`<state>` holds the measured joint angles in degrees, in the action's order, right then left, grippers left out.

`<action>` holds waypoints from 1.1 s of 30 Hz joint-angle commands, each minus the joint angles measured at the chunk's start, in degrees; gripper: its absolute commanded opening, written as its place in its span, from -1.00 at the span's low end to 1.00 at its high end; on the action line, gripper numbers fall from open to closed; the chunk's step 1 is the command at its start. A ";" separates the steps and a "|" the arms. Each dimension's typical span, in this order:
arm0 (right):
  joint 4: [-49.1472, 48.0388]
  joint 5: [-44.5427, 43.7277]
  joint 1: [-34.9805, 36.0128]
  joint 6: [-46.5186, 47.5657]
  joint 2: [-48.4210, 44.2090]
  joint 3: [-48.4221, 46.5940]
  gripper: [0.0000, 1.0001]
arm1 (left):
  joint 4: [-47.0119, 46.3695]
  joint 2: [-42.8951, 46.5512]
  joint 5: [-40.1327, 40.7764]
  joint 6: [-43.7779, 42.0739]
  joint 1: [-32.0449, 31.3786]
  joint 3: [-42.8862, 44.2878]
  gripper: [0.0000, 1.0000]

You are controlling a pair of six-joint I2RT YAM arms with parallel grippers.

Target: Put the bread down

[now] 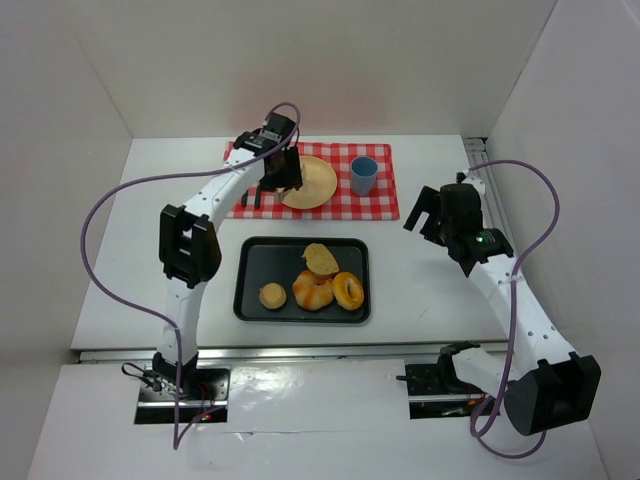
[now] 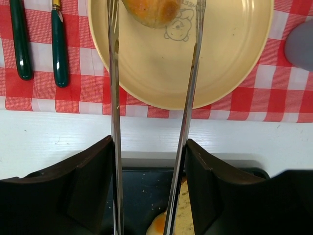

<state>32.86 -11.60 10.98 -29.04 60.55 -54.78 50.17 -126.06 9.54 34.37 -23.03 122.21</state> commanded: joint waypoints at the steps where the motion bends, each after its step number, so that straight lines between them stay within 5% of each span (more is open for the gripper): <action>1: 1.15 -0.80 -0.35 -0.85 -1.32 -1.20 0.99 | -1.48 6.25 0.30 -1.85 -0.87 1.11 0.38; 10: 0.62 0.35 -0.35 -1.37 -1.32 -0.67 0.99 | 0.80 22.86 3.99 0.96 -5.27 -12.33 0.35; 20: 0.10 1.58 -0.35 -1.90 -1.84 0.99 0.99 | -1.66 38.34 -6.11 9.49 -12.39 -41.41 0.38; 33: -0.43 1.49 -0.35 -2.43 -1.84 1.52 0.99 | -12.19 46.61 -19.20 16.87 -12.92 -56.91 0.38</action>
<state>33.17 -9.85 10.98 -30.96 60.10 -53.43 43.99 -80.36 -4.05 48.42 -35.77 66.15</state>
